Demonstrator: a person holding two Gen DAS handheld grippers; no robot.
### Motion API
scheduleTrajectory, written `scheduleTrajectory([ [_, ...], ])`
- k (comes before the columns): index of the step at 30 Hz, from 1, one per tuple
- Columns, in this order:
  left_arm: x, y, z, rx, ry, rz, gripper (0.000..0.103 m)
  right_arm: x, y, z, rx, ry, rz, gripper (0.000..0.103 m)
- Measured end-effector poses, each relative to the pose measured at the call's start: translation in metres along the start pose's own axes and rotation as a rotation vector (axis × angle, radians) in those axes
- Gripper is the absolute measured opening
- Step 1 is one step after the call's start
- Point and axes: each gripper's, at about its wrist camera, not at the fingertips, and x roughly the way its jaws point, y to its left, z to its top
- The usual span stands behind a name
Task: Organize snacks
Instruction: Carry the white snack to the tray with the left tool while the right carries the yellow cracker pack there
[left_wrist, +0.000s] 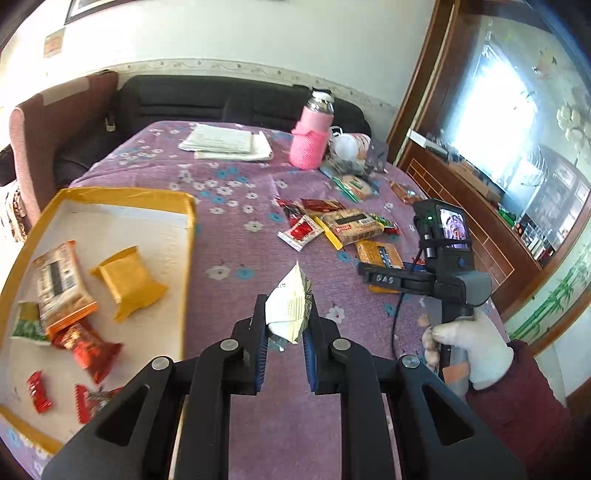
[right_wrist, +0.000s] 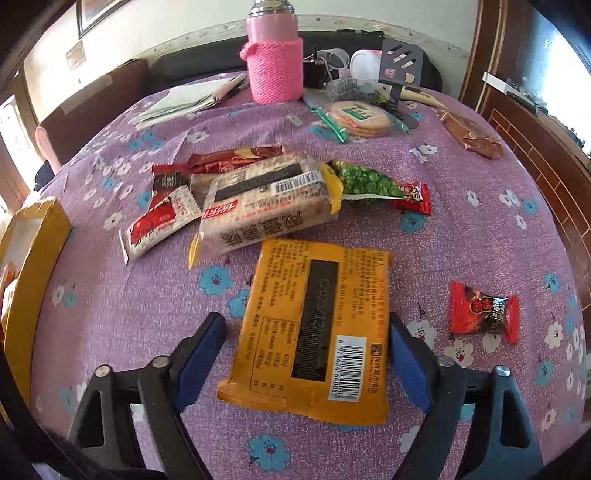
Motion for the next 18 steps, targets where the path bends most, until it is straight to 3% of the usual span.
scheduleTrajectory([
  [6, -0.029, 0.027, -0.006, -0.059, -0.044, 0.034, 0.014, -0.013, -0.013, -0.015, 0.02, 0.008, 0.05, 0.072],
  [11, -0.052, 0.057, -0.008, -0.108, -0.091, 0.085, 0.014, -0.041, -0.029, -0.041, 0.117, 0.023, 0.196, 0.072],
  [14, -0.057, 0.08, -0.013, -0.158, -0.095, 0.119, 0.014, -0.064, -0.031, -0.058, 0.152, 0.018, 0.339, 0.072],
  [18, -0.056, 0.111, -0.024, -0.244, -0.079, 0.145, 0.014, -0.091, -0.006, -0.057, 0.1, -0.022, 0.443, 0.072],
])
